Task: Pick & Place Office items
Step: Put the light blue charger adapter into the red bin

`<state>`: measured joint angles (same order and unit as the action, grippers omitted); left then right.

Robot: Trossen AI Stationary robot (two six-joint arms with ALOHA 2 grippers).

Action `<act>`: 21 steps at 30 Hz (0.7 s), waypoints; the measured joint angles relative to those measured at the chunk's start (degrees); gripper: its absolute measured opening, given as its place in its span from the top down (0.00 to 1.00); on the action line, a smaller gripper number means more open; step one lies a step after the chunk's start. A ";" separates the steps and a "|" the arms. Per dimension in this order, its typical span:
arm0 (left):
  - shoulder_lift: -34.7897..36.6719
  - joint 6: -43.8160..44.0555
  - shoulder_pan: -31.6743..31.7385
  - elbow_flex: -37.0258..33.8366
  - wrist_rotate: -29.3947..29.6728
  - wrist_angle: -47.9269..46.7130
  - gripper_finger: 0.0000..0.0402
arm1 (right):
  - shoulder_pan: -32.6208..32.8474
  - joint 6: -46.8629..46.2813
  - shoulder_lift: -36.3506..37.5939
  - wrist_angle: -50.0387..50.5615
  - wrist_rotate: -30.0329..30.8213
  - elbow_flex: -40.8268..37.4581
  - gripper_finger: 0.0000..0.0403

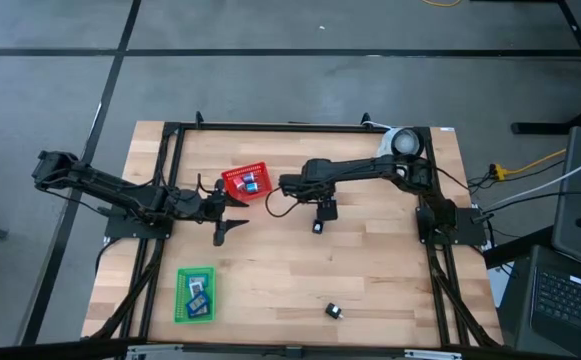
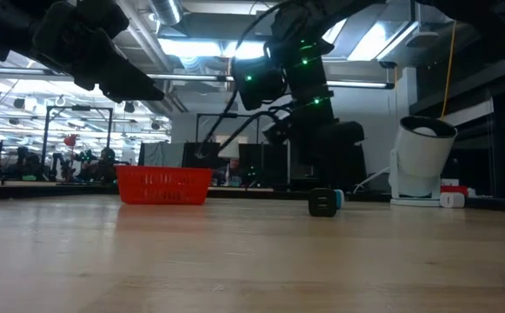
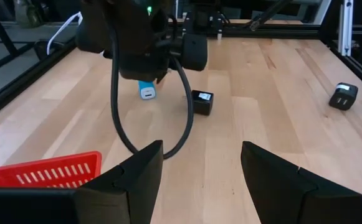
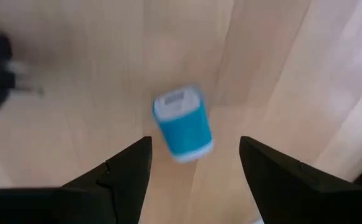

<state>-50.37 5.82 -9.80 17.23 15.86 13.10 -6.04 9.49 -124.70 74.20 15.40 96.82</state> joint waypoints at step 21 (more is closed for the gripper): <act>0.00 0.04 0.00 0.00 -0.55 -0.07 0.47 | -0.39 -0.21 0.00 -6.40 -5.38 -5.63 0.39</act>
<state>-50.37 5.87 -9.80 17.23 15.31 13.04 -6.44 9.28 -124.70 67.80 10.02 91.19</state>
